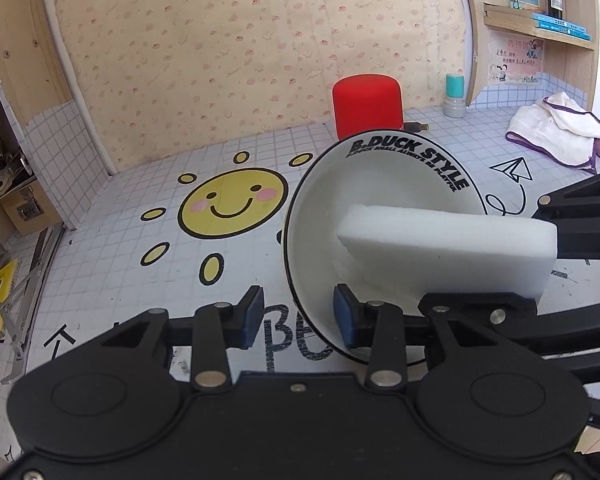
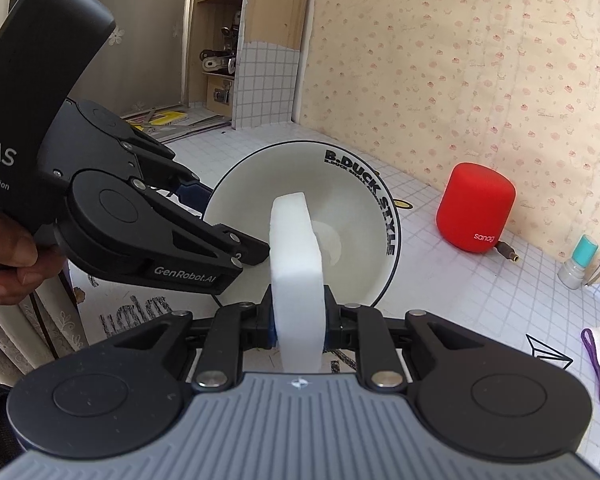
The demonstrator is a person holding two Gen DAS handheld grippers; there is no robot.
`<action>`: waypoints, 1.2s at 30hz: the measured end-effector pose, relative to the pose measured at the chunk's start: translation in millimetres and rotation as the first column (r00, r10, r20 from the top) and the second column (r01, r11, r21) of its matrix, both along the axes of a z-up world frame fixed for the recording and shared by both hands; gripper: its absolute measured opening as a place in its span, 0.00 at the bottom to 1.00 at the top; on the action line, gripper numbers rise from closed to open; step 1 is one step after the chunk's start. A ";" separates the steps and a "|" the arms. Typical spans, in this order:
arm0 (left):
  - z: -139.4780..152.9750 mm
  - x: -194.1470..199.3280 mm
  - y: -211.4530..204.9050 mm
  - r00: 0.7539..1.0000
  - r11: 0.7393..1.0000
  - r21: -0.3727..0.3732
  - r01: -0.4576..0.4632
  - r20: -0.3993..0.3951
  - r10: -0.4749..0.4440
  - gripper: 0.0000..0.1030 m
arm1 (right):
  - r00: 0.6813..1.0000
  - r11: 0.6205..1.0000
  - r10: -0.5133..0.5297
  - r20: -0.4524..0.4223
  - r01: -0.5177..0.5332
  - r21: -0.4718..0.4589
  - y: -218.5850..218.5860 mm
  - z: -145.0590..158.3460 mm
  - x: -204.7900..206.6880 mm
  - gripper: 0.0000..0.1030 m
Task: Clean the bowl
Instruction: 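Hold the bowl with the left gripper while the right gripper wipes the sponge across the bowl bottom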
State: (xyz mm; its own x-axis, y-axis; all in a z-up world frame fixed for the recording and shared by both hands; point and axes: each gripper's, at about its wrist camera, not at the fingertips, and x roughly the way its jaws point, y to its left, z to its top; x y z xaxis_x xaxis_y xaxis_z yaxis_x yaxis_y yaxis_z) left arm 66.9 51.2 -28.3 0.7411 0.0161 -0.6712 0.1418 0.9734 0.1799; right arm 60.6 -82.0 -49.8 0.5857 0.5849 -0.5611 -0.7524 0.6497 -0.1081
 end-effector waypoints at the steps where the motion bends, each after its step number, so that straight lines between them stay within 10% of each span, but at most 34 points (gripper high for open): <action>1: -1.2 0.3 -2.4 1.000 1.000 0.002 0.010 -0.006 -0.010 0.40 | 1.000 1.000 0.007 0.000 -0.007 -0.009 1.0 0.3 -0.9 0.21; 36: -3.5 2.0 -7.0 0.999 0.999 -0.024 0.032 -0.026 -0.033 0.40 | 0.999 0.996 -0.024 0.041 0.027 -0.080 0.3 8.7 4.3 0.20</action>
